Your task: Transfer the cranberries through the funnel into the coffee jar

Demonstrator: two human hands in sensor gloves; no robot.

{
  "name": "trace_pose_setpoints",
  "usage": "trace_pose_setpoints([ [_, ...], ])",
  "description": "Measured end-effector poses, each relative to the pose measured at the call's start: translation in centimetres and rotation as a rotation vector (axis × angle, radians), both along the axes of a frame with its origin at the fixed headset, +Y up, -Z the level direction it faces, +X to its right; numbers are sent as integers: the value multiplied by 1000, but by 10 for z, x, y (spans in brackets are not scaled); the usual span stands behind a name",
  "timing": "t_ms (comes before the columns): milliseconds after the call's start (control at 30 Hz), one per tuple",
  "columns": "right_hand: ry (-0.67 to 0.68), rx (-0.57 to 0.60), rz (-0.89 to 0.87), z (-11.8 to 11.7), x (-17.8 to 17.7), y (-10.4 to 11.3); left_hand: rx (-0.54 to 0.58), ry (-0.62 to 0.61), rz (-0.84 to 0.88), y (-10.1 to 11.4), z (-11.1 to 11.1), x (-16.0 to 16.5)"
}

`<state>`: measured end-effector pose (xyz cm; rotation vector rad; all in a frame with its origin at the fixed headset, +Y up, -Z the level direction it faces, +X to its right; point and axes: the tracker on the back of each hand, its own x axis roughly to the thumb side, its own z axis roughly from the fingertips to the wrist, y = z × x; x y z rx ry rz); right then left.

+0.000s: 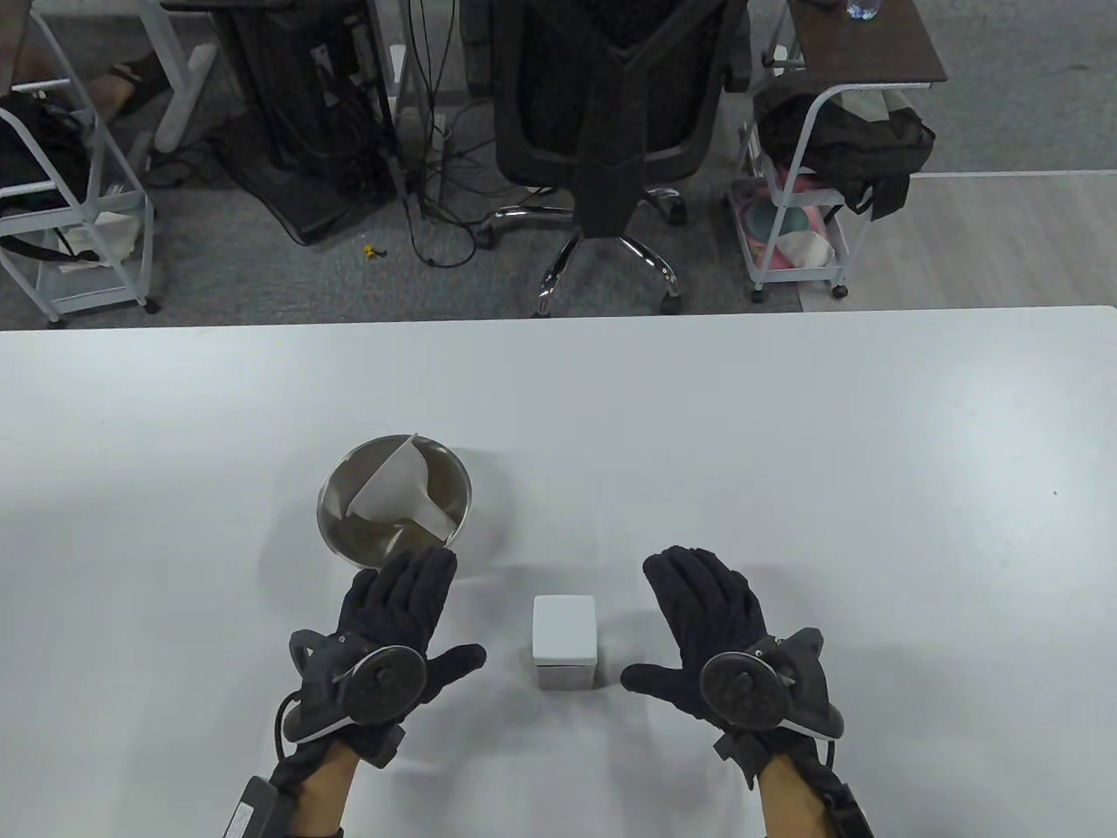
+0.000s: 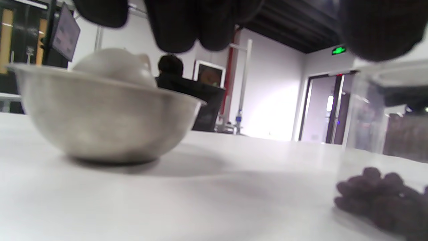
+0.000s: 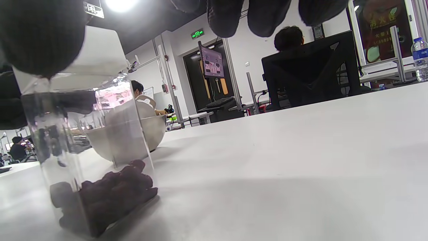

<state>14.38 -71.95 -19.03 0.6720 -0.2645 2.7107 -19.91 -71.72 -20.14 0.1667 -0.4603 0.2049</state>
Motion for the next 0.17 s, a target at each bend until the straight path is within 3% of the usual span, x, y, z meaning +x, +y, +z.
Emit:
trace_pose_setpoints([
  [167, 13, -4, 13, 2, -3, -1, -4, -4, -6, -1, 0, 0],
])
